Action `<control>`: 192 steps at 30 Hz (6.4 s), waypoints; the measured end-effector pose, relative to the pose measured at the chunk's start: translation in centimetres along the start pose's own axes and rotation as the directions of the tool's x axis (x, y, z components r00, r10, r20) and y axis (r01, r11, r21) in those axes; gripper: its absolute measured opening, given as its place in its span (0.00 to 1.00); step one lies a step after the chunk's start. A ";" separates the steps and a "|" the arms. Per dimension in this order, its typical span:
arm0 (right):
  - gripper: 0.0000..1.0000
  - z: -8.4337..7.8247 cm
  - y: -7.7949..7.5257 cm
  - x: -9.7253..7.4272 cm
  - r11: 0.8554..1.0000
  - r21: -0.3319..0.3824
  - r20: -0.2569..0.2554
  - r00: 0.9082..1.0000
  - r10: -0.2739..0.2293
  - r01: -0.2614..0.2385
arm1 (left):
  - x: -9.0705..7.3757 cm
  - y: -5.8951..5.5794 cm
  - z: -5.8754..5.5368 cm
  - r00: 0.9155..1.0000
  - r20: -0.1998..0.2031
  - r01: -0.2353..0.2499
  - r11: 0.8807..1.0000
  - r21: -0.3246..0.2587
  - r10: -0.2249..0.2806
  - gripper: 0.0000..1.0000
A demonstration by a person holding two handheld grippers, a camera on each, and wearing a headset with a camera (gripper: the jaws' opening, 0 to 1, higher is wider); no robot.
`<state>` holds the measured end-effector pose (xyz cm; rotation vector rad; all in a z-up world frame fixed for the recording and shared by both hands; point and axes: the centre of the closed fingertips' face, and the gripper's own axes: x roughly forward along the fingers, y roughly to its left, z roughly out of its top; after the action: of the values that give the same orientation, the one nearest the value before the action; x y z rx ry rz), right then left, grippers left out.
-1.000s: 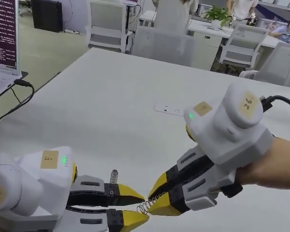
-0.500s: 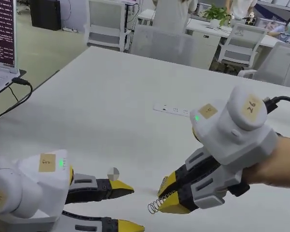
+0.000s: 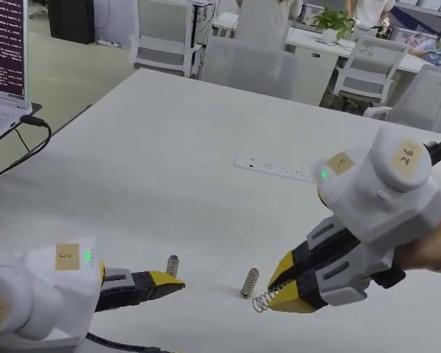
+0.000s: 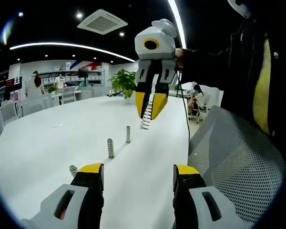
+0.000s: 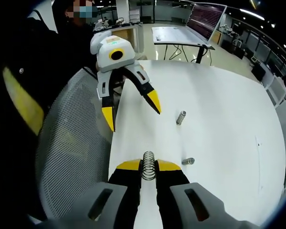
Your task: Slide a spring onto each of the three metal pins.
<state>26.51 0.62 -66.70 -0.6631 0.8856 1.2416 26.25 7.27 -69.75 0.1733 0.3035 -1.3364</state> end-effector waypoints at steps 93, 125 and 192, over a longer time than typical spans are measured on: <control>0.08 -11.8 -9.3 2.1 0.993 0.096 -0.427 0.904 -0.016 0.063 | -0.4 0.1 -0.8 0.999 -0.034 -0.037 0.999 0.011 0.037 0.58; 0.09 -13.3 -9.0 5.1 0.992 0.109 -0.426 0.905 -0.013 0.065 | -0.4 0.1 -0.7 0.999 -0.037 -0.034 0.999 0.011 0.035 0.56; 0.57 -11.0 -6.3 0.7 0.862 0.417 0.146 0.915 -0.376 0.288 | -0.5 0.9 -0.4 0.999 -0.010 -0.051 0.998 -0.023 0.051 0.57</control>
<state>30.47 -9.53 -73.18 -0.3290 0.7588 0.7756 26.97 8.10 -70.02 0.1665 0.3208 -1.2815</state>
